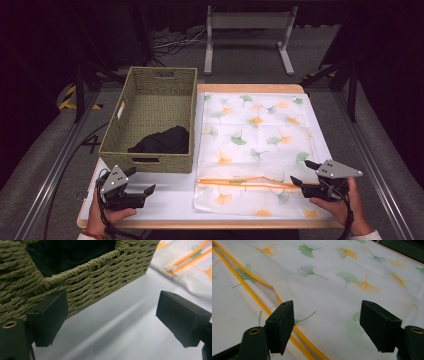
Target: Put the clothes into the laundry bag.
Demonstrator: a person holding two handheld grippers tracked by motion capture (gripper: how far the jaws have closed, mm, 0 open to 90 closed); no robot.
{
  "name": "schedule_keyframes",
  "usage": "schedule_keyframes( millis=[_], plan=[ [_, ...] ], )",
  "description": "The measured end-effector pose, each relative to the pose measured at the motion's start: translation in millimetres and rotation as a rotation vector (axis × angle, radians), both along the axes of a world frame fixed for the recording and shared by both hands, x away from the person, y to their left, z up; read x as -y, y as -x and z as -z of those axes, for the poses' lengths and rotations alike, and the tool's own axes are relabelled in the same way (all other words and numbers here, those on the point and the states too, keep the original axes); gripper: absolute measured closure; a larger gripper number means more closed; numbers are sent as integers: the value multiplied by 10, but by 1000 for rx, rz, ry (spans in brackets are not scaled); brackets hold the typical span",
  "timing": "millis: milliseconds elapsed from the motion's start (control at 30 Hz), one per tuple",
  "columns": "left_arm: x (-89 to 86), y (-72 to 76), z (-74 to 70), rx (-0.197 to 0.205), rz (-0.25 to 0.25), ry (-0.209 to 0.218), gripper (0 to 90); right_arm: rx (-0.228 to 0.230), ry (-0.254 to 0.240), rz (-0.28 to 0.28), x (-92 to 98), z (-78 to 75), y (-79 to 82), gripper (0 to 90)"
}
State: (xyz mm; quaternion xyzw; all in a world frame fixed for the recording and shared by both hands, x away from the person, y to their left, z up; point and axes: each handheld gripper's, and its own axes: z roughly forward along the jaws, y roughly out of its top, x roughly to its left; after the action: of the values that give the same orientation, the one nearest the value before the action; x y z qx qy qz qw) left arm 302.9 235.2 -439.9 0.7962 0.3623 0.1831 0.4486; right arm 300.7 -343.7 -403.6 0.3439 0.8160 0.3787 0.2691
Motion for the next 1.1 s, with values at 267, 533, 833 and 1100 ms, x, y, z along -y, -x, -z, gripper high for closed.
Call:
schedule_keyframes(
  millis=[267, 533, 833, 1100],
  plan=[
    [44, 26, -15, 13, 16, 14, 106, -12, 25, -22, -50, 29, 18, 339],
    [67, 25, -11, 9, 26, -15, 110, -25, 20, -65, -81, 23, 47, 430],
    [78, 18, -14, 9, 23, -24, 116, -39, 30, -100, -145, 9, 47, 435],
    [82, 12, -17, 4, 24, -12, 117, -72, 63, -140, -336, 21, -25, 428]
  ],
)
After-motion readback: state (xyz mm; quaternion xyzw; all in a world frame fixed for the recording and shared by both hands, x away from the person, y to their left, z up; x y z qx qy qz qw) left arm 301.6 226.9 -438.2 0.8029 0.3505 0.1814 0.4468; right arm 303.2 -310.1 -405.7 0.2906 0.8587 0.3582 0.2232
